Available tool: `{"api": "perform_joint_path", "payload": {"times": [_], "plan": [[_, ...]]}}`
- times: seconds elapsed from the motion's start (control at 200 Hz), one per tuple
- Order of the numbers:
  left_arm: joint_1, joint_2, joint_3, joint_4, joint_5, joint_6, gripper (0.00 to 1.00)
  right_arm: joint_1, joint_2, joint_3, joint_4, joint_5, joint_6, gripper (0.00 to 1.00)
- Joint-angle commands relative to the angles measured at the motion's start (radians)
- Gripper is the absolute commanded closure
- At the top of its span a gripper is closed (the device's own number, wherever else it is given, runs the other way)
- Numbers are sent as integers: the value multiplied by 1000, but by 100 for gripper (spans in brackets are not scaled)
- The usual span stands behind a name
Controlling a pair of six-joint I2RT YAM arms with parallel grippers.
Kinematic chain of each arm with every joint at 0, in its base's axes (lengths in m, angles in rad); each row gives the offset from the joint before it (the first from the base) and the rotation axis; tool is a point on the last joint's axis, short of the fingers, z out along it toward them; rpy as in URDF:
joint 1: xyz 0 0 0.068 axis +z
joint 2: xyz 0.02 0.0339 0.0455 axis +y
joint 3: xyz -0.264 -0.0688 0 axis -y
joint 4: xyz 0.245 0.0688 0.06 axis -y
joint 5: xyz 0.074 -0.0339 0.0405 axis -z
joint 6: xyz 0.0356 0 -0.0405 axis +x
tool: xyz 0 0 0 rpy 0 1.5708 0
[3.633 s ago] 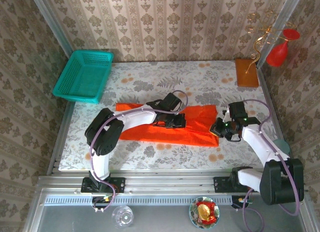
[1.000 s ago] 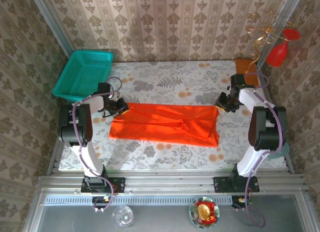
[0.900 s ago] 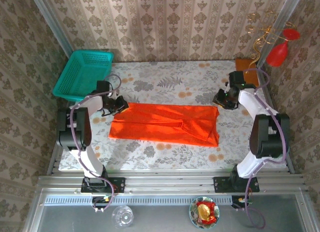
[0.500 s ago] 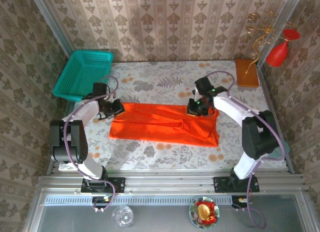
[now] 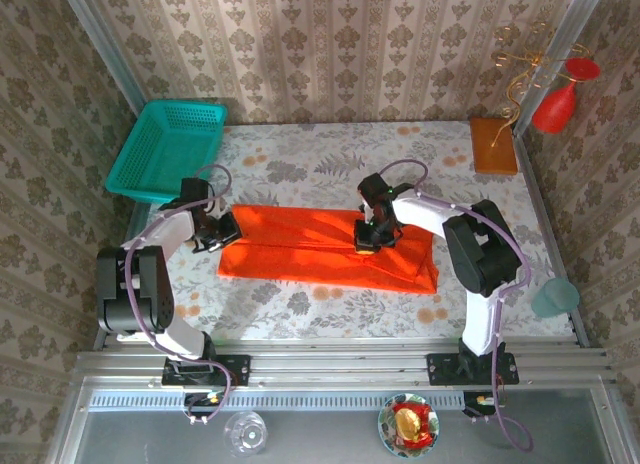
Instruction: Fold the inside-out t-shirt
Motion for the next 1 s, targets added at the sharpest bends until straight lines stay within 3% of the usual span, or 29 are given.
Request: {"api": "perform_joint_path", "payload": {"times": [0.0,0.285,0.57,0.825,0.995], "plan": [[9,-17,1,-30,-14,30,89,1,-4,-23,-24,-7,0,100],[9,1,39,-43,-9,41,89,1,-116,19,-43,27,21,98],[5,73,114,-48,-31,58,92,2,-72,-36,-2,128,68,96],[10,202,131,-10,-47,69,95,1,0,-100,70,97,86,96],[27,264,139,1,-52,71,95,1,-52,-78,47,87,81,95]]}}
